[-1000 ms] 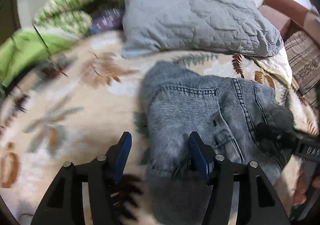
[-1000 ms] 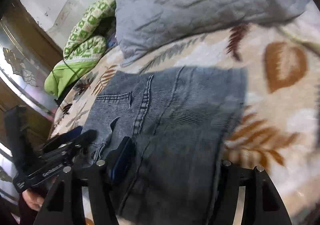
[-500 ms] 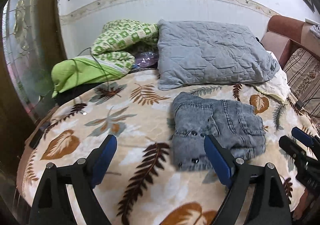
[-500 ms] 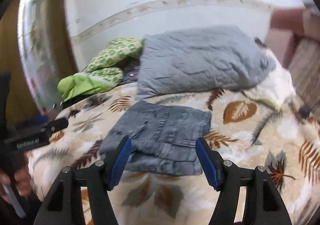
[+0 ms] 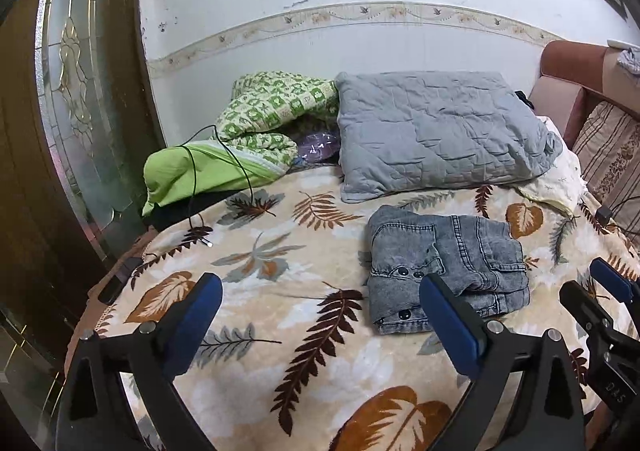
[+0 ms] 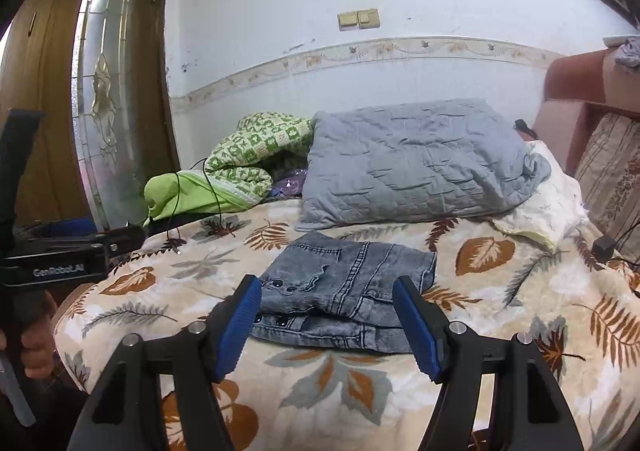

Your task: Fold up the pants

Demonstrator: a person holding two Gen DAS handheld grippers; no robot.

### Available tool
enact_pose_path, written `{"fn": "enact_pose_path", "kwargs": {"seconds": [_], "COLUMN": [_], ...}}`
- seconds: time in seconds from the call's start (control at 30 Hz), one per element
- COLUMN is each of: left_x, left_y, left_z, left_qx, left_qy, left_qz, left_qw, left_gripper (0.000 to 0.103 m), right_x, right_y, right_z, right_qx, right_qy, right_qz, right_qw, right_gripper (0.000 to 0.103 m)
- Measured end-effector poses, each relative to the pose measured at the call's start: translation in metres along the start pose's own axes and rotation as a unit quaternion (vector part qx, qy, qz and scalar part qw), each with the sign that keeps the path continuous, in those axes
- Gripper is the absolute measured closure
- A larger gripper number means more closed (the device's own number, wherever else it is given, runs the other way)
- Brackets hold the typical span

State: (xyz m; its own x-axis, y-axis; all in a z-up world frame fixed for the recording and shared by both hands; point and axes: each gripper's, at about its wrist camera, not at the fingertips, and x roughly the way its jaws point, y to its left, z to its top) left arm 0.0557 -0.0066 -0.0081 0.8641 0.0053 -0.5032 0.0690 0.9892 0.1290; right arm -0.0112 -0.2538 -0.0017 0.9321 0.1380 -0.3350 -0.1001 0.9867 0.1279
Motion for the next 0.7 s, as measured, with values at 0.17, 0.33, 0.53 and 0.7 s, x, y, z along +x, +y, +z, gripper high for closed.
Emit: {"fn": "enact_pose_path", "kwargs": {"seconds": [0.17,0.33,0.53,0.7], "left_x": [-0.003,-0.004,-0.005,-0.008], "left_y": [-0.001,0.0,0.0,0.002], "left_z": [-0.001,-0.001,-0.001,0.0], "left_qx": [-0.008,-0.011,-0.014,-0.018], "left_qy": [0.005,0.01,0.01,0.005], "left_qz": [-0.002,-0.003,-0.001,0.001], "left_qw": [1.0,0.9999,0.9999,0.9998], "left_gripper": [0.004,0.004,0.004,0.004], "right_x": [0.002,0.003,0.001,0.002], "right_y": [-0.009,-0.015,-0.011,-0.008], "right_z": [-0.001,0.0,0.0,-0.001], "right_qx": [0.015,0.021,0.01,0.002], "right_qy": [-0.005,-0.009,-0.013,-0.011], "right_qz": [-0.013,-0.013,-0.01,-0.006], "right_qw": [1.0,1.0,1.0,1.0], "right_gripper": [0.031,0.031,0.031,0.031]}}
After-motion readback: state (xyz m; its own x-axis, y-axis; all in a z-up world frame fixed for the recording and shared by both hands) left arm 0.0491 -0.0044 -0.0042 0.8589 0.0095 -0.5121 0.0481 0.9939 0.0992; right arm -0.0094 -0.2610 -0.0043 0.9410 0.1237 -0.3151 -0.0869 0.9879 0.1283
